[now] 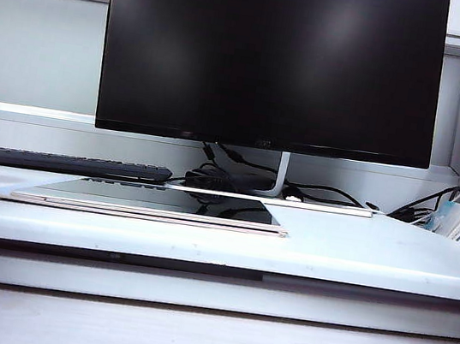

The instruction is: Place the orange on the center of the mirror.

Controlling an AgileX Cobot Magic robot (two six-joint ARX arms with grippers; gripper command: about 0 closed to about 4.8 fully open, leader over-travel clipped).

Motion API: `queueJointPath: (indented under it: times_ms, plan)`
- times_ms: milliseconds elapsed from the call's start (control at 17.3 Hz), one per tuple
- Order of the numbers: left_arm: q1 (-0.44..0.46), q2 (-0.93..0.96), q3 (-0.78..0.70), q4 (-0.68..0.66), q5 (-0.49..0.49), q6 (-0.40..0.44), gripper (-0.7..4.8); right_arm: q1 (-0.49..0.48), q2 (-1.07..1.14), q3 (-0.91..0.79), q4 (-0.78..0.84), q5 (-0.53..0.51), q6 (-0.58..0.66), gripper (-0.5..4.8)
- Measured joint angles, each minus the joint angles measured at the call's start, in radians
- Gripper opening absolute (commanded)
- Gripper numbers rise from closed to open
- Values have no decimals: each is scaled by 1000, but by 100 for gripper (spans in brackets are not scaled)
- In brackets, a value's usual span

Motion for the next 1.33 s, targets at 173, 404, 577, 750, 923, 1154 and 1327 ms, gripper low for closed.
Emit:
queueJointPath:
  times_ms: [173,404,577,750,923,1154,1327]
  plan:
    - [0,0,0,0,3,-2,-5,1,0,0,-1,-410,36,-1]
    - [0,0,0,65,60,-168,-5,3,0,0,-3,-599,42,-1]
    - [0,0,0,196,103,-302,-5,2,0,0,2,-599,42,-1]
    - [0,26,6,326,57,-288,479,2,0,0,3,-599,42,0]
    - [-13,182,40,345,91,-254,479,2,0,0,3,-600,42,0]
    - [-12,466,164,542,95,-211,479,2,0,0,0,-600,47,-1]
    - [-12,694,226,610,95,-101,479,2,0,0,0,-601,50,0]
